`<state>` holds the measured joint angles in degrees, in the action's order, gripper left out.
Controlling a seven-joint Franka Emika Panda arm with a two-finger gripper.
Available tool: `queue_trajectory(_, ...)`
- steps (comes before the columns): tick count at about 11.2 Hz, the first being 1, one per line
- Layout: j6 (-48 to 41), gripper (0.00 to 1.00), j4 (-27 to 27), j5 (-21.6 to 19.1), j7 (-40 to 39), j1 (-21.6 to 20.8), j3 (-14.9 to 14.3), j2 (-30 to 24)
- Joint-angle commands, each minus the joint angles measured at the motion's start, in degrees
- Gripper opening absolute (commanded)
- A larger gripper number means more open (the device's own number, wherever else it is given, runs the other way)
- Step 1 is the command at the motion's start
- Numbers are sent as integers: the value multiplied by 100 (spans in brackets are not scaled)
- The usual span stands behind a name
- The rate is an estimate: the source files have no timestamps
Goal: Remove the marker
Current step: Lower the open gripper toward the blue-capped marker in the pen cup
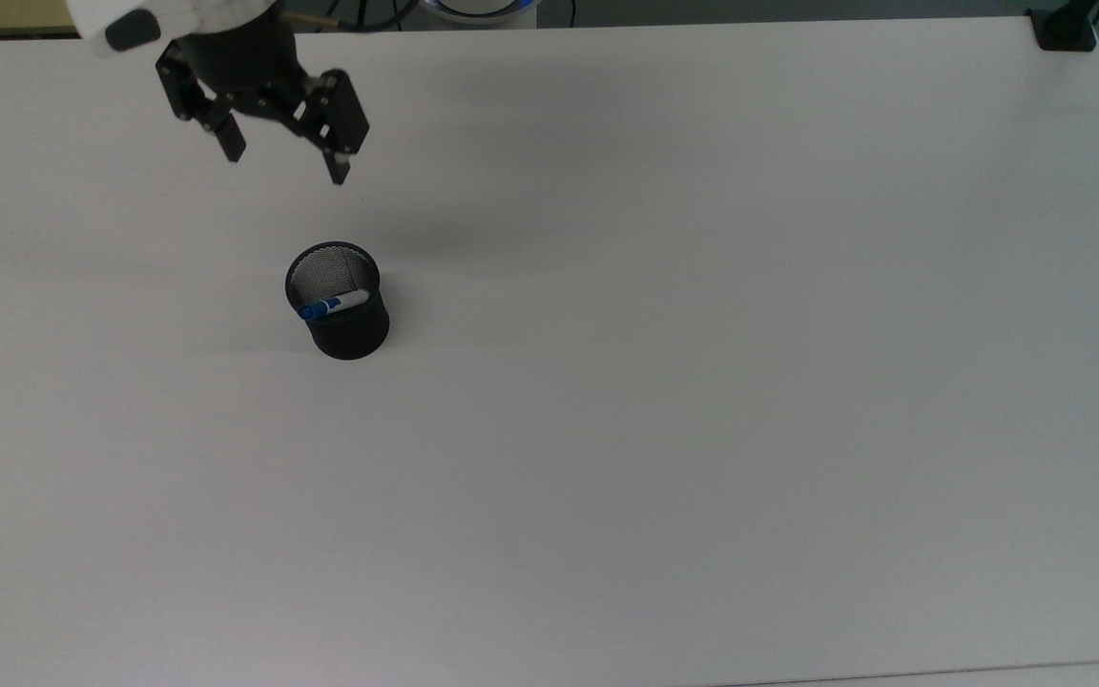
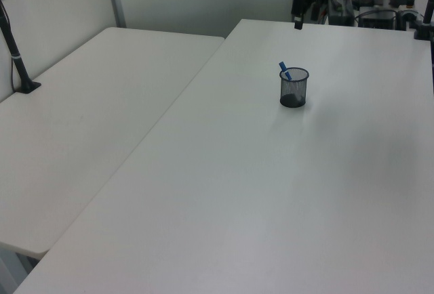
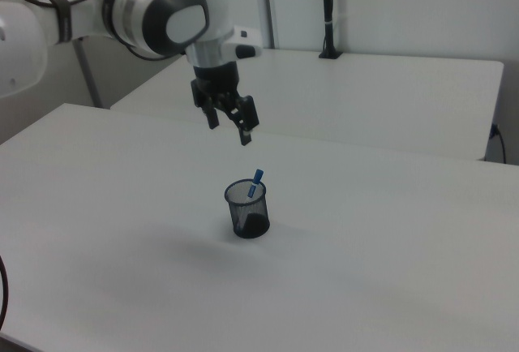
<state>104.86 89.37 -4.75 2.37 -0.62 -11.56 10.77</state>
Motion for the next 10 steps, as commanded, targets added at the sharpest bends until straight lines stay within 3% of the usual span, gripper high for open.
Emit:
queue_trajectory(1, 534, 97, -60, -26, -105, 150, -39, 442)
queue_trajectory(10, 1519, 77, -69, -70, -9, 115, -13, 1260)
